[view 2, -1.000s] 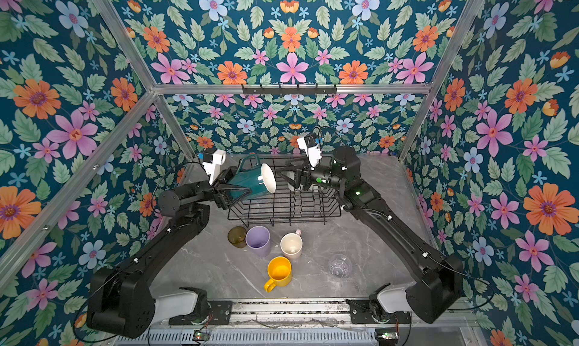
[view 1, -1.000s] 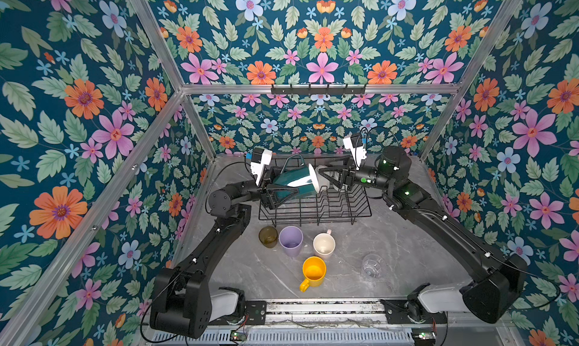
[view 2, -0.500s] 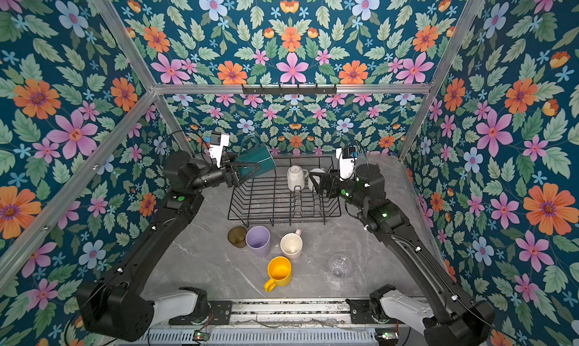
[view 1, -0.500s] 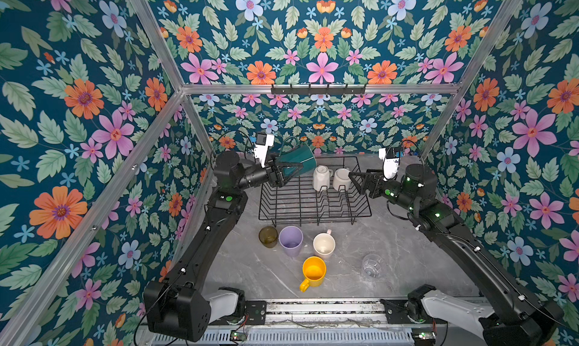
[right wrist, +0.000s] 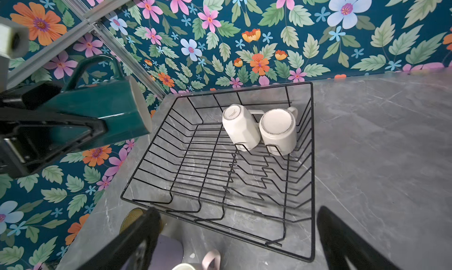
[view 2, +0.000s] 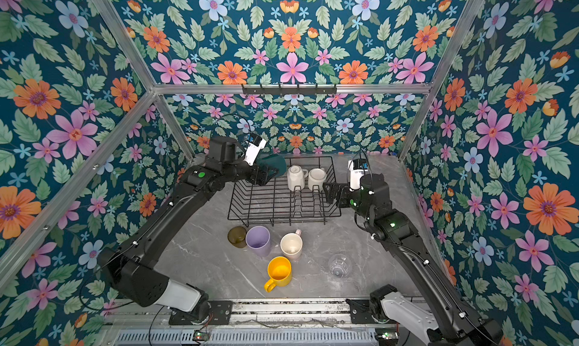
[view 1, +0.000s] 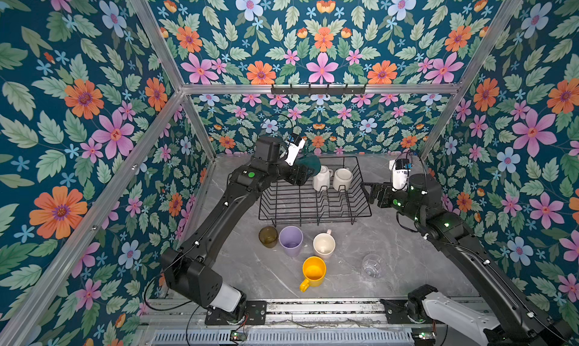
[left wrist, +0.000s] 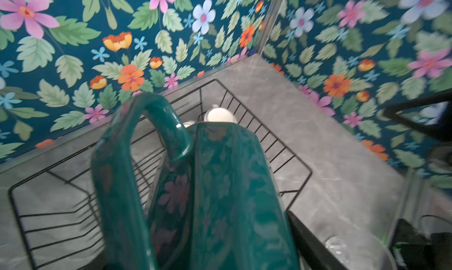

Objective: Load cups into a dish rack
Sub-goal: Place the cup upside down at the dish rack.

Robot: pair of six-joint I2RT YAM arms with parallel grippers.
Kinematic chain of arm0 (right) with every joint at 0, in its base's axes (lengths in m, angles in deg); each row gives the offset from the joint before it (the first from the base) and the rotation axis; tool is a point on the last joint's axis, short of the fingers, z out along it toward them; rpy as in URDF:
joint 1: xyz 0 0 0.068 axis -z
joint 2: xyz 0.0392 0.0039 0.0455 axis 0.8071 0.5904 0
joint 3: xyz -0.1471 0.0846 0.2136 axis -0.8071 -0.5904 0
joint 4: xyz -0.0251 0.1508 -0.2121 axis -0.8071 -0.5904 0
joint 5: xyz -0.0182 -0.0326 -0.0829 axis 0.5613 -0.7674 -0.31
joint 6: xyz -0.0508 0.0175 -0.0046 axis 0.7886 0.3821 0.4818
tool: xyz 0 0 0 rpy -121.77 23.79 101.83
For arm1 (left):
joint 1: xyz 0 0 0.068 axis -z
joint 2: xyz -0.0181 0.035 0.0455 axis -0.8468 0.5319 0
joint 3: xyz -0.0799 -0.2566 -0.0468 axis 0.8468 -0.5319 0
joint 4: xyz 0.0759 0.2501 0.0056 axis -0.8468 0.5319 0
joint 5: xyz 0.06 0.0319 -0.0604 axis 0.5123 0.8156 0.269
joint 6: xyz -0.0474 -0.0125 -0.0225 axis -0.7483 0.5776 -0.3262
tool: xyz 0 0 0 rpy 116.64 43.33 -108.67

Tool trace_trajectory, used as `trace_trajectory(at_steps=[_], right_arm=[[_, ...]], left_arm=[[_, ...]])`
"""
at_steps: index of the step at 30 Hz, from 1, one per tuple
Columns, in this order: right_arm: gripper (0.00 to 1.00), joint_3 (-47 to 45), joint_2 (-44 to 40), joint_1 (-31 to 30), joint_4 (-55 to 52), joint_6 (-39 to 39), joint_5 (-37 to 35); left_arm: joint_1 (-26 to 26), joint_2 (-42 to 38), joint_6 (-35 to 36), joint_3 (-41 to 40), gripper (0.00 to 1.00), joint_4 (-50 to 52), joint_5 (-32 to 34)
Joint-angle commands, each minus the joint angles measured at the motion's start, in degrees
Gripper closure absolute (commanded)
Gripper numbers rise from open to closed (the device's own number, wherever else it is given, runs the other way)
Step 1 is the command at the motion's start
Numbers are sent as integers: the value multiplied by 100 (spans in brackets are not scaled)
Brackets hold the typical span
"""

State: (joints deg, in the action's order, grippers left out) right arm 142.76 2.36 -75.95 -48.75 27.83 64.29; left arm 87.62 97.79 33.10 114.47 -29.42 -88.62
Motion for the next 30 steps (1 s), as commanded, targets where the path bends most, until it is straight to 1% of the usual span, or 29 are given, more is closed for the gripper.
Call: trace_trajectory(at_steps=[1,5,7,9,16,18,20,27,30], right_arm=[[1,-69,-48,75,-147,63,5],[1,-191,-65,297,-179,-30,214],[1,-275,-94,384,-147,-69,329],[1,-331,-109,414,-150,-79,361],[1,-433,-127,444,-161,-62,447],[1,-471,-145,451,-156,-62,467],[1,-492,-162,447,-170,-62,468],[1,-619,-206,466,-141,-106,494],[1,-654,-248,479,-161,-102,494]], left_arm=[[207,237,764,307,100,482,1019],[338,632,996,688,100,772,1197],[474,828,1232,910,100,986,1270],[588,970,1427,1034,100,1104,1368],[763,1403,2294,1301,100,1462,1233],[811,1532,2530,1350,100,1551,1372],[829,1665,2674,1446,100,1567,1499],[942,2025,3155,1615,100,1565,1435],[979,2273,3302,1832,100,1911,1532]])
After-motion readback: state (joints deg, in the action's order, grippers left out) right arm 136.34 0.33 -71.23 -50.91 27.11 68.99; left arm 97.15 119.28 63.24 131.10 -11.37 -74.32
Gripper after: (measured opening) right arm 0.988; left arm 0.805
